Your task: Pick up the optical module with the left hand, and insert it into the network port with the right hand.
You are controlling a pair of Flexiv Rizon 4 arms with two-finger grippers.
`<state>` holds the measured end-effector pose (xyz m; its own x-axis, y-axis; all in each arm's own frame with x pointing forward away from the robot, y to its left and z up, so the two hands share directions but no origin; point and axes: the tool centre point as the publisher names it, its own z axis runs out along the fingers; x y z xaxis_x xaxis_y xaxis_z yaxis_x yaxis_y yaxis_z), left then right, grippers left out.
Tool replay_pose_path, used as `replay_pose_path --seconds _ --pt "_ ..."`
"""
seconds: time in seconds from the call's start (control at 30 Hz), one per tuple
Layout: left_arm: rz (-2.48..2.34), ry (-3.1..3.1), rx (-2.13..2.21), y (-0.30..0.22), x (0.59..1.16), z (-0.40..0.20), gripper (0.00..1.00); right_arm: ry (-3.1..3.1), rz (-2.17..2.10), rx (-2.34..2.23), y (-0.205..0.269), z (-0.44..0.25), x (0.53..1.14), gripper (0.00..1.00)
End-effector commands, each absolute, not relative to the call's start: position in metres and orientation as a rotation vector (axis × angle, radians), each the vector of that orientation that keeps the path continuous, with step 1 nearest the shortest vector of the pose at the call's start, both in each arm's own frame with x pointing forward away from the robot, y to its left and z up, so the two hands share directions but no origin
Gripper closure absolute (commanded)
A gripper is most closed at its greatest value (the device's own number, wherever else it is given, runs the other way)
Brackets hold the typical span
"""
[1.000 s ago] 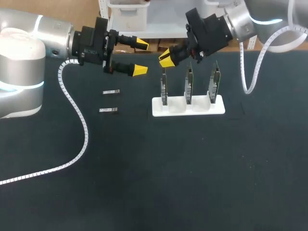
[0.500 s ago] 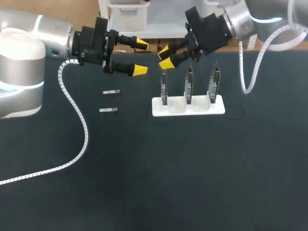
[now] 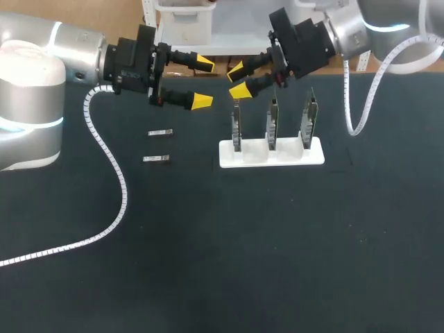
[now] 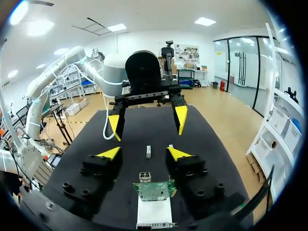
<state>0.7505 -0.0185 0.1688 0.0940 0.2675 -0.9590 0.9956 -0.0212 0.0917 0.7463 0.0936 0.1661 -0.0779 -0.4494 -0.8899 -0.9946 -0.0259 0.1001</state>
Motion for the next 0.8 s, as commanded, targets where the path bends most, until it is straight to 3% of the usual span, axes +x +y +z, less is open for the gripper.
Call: replay_pose_path --seconds 0.03,0.8 --pt "-1.002 1.329 1.455 -0.018 0.750 0.169 0.00 1.593 1.060 -1.541 0.094 0.166 0.748 1.00" --pt "-1.002 1.329 1.455 -0.018 0.750 0.169 0.00 1.634 1.071 -1.533 0.093 0.150 0.748 1.00"
